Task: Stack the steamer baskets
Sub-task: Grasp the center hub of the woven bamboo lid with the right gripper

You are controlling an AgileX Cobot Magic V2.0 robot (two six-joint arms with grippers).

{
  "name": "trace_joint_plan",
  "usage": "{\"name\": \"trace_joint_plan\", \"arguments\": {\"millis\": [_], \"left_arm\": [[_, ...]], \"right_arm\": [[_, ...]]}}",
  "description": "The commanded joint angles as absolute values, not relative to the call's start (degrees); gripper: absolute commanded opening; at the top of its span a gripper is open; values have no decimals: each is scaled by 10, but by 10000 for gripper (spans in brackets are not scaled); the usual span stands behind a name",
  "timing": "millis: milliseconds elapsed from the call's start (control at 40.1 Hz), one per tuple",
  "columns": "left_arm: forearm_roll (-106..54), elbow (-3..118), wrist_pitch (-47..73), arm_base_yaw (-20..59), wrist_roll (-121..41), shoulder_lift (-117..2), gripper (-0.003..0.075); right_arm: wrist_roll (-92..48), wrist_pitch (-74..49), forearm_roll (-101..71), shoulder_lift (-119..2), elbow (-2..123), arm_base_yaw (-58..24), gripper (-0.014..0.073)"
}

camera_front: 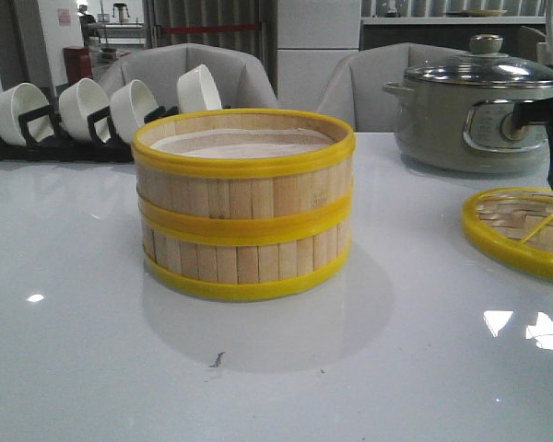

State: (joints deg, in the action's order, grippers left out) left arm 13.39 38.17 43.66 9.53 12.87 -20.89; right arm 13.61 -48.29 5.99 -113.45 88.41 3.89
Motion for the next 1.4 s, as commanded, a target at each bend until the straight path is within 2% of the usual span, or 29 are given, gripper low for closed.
{"name": "trace_joint_plan", "arguments": {"millis": [0,723,1247,1371], "left_arm": [[141,396,389,99,134,-215,99],[141,396,389,99,134,-215,99],[141,396,389,99,134,-215,99],[141,396,389,99,134,-215,99]], "right_arm": [[128,-465,73,-1110,905,42,418],[128,-446,73,-1137,923,43,415],[128,-468,73,-1138,925,48,22],[128,-505,71,-1131,952,37,25]]}}
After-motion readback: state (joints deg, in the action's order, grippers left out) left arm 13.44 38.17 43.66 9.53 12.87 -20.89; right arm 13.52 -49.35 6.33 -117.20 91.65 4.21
